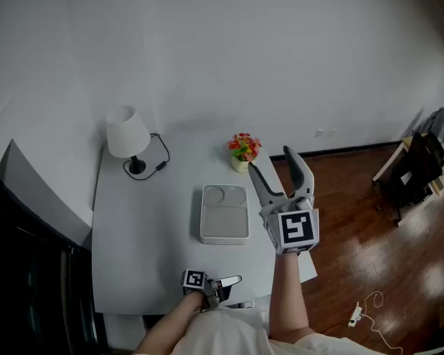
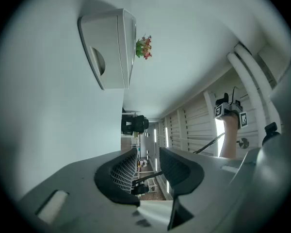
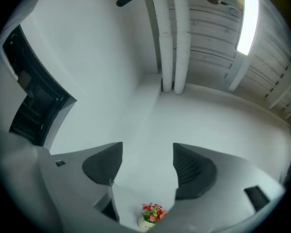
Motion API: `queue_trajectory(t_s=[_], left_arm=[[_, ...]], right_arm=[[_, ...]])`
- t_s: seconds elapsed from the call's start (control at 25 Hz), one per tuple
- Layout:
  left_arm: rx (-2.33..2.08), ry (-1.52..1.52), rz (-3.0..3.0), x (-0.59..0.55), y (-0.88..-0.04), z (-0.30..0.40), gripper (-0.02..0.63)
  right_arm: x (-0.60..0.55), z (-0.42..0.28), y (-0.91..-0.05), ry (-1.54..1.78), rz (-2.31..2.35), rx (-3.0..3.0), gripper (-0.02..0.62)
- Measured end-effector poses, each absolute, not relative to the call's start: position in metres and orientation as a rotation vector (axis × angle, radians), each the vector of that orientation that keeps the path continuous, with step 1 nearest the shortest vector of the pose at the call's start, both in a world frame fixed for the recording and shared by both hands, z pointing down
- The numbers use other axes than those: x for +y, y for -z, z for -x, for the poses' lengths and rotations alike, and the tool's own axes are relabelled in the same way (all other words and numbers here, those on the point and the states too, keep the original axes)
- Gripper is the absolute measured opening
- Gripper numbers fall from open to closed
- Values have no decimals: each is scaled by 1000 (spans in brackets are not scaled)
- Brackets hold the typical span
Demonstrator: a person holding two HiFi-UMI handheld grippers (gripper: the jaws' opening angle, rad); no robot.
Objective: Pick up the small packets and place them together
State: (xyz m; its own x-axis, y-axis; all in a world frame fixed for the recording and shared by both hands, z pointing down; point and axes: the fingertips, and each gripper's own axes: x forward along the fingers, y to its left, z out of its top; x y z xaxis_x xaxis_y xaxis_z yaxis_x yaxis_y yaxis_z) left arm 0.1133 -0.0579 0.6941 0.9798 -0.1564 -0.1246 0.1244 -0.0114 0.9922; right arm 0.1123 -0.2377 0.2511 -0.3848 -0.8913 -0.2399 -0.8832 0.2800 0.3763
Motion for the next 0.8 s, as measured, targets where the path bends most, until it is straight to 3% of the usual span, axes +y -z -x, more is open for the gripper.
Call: queue_trajectory(t_s=[0.8], left_arm=[[-110,225,-1539,-44,-716,-95,132]], right_arm=[[-270,-162,-438,254,-1654,-2347,324]])
